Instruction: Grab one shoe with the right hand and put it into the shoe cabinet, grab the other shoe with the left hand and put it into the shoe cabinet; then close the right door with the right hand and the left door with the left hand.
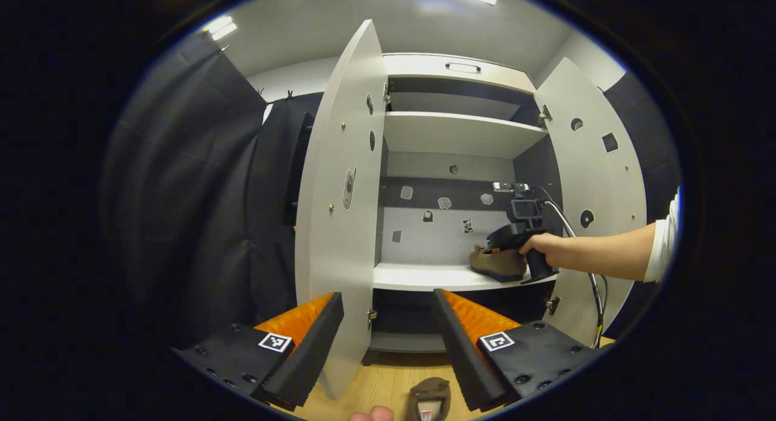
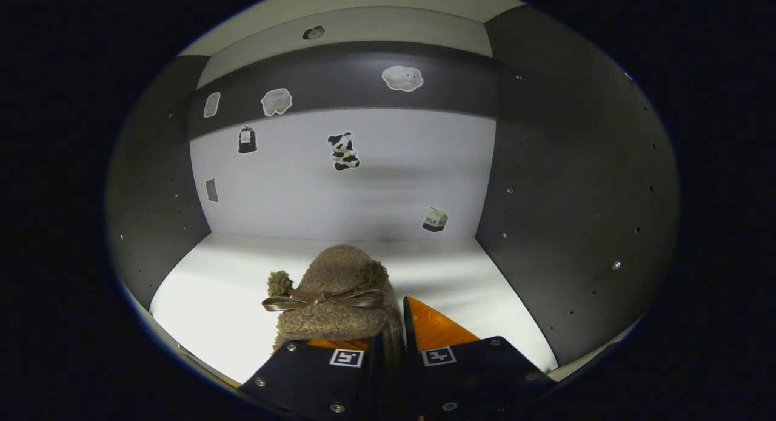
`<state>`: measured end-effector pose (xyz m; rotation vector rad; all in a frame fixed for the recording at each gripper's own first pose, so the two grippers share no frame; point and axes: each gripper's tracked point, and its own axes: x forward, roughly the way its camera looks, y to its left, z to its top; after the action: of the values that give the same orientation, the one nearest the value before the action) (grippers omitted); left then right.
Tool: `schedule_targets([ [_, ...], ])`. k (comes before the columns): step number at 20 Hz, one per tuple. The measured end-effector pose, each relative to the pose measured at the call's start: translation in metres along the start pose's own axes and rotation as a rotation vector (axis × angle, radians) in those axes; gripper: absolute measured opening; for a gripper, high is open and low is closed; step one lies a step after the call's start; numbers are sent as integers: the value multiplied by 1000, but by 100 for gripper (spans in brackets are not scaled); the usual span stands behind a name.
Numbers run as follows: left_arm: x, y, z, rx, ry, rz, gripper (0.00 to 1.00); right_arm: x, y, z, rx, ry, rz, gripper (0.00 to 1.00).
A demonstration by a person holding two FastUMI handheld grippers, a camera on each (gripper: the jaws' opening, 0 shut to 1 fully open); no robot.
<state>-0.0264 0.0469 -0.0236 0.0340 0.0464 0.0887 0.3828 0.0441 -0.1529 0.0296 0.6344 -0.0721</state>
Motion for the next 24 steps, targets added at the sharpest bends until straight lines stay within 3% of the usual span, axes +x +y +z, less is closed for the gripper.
schedule_targets([
  [6, 1, 11, -7, 3, 9, 21, 95, -26, -13, 1, -93, -10, 30, 53],
  [7, 2, 10, -7, 7, 9, 19, 95, -30, -13, -2, -107, 0, 47, 71],
  [11, 5, 1, -6, 4, 3, -3, 96, -52, -14, -7, -96, 28, 84, 90],
  [18, 3, -7, -2, -5, -15, -25, 96, -98, -13, 3, -91, -40, 105, 93],
  [24, -1, -15, 1, -16, -22, -45, 96, -174, 5, 36, -108, -209, 178, 94],
])
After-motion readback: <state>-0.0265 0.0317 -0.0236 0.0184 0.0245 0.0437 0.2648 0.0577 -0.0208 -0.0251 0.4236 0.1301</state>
